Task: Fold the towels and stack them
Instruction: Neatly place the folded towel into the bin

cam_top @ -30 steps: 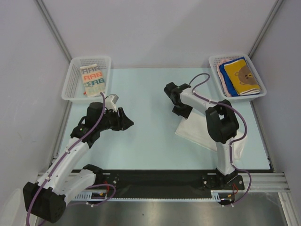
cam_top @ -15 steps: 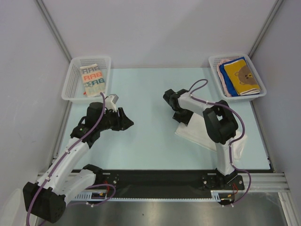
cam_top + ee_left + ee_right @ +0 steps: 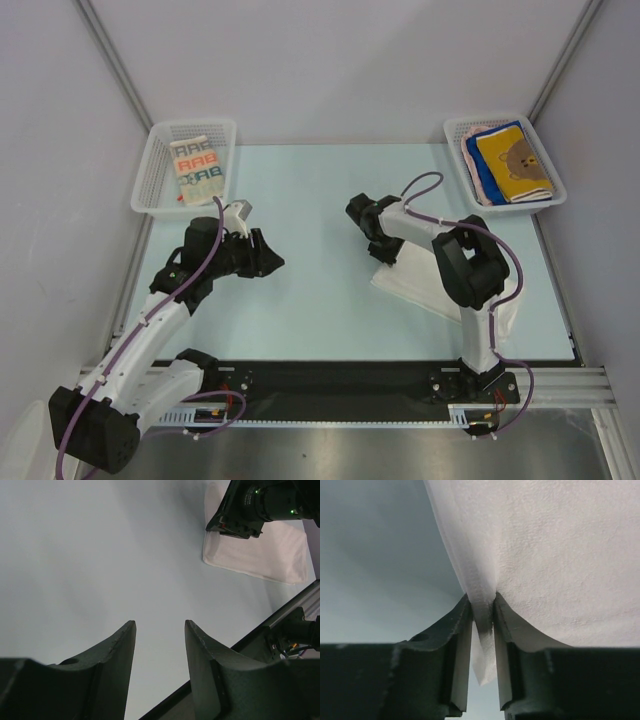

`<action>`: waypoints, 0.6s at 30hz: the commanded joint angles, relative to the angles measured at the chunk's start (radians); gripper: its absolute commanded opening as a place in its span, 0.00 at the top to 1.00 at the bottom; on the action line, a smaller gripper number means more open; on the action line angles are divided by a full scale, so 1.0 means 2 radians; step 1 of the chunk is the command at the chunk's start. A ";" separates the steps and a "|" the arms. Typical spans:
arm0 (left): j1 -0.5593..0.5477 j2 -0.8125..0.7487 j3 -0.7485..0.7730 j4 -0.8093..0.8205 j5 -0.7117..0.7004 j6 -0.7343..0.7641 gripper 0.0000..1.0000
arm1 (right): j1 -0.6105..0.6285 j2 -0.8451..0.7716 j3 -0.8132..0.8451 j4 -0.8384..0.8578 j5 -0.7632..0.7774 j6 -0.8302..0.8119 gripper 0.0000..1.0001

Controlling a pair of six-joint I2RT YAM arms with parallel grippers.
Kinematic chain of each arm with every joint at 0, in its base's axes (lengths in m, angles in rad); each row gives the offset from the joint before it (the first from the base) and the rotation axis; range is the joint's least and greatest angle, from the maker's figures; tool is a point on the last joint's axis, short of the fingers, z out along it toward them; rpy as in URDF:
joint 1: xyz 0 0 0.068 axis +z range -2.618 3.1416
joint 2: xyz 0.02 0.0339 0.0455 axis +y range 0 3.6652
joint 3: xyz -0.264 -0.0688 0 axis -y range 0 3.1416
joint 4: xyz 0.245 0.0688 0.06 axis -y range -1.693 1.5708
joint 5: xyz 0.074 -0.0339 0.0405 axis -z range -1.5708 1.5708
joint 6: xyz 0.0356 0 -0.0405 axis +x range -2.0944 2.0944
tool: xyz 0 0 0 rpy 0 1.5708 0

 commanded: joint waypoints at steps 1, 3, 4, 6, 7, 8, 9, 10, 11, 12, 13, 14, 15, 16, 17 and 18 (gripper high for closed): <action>0.000 -0.007 0.003 0.003 0.000 0.005 0.50 | 0.001 0.028 -0.028 -0.015 -0.010 0.004 0.76; 0.000 -0.006 0.003 0.003 -0.001 0.005 0.50 | 0.002 0.022 -0.040 -0.014 -0.010 0.007 0.77; 0.000 -0.006 0.003 0.001 -0.001 0.006 0.50 | 0.002 0.011 -0.046 -0.013 -0.009 0.007 0.76; 0.000 -0.008 0.002 0.002 -0.001 0.006 0.50 | 0.000 -0.001 -0.060 -0.008 -0.008 0.005 0.71; 0.000 -0.008 0.002 0.003 -0.001 0.006 0.50 | 0.000 -0.007 -0.062 -0.008 -0.008 0.002 0.71; 0.000 -0.008 0.003 0.003 -0.002 0.005 0.50 | 0.000 -0.014 -0.063 -0.011 -0.006 0.002 0.69; 0.000 -0.007 0.003 0.003 -0.001 0.005 0.50 | -0.001 -0.017 -0.059 -0.015 -0.004 0.001 0.67; 0.000 -0.006 0.003 0.003 0.000 0.005 0.50 | 0.000 -0.018 -0.058 -0.023 -0.002 0.001 0.66; 0.000 -0.005 0.003 0.003 0.000 0.005 0.50 | -0.001 -0.022 -0.055 -0.027 0.001 0.004 0.64; 0.000 -0.005 0.003 0.003 -0.001 0.005 0.50 | 0.000 -0.022 -0.053 -0.031 0.004 0.006 0.62; 0.000 -0.006 0.003 0.003 0.000 0.005 0.50 | -0.001 -0.024 -0.054 -0.032 0.004 0.007 0.61; 0.000 -0.005 0.003 0.003 0.000 0.005 0.50 | 0.000 -0.025 -0.055 -0.034 0.004 0.012 0.60; 0.000 -0.006 0.003 0.003 -0.001 0.005 0.50 | 0.000 -0.025 -0.055 -0.035 0.004 0.013 0.60; 0.000 -0.005 0.003 0.003 0.000 0.005 0.50 | 0.001 -0.024 -0.058 -0.034 0.004 0.013 0.59; 0.000 -0.005 0.003 0.003 0.000 0.005 0.50 | 0.001 -0.022 -0.058 -0.036 0.005 0.016 0.59; 0.000 -0.004 0.003 0.003 0.000 0.005 0.50 | 0.001 -0.020 -0.061 -0.034 0.004 0.016 0.59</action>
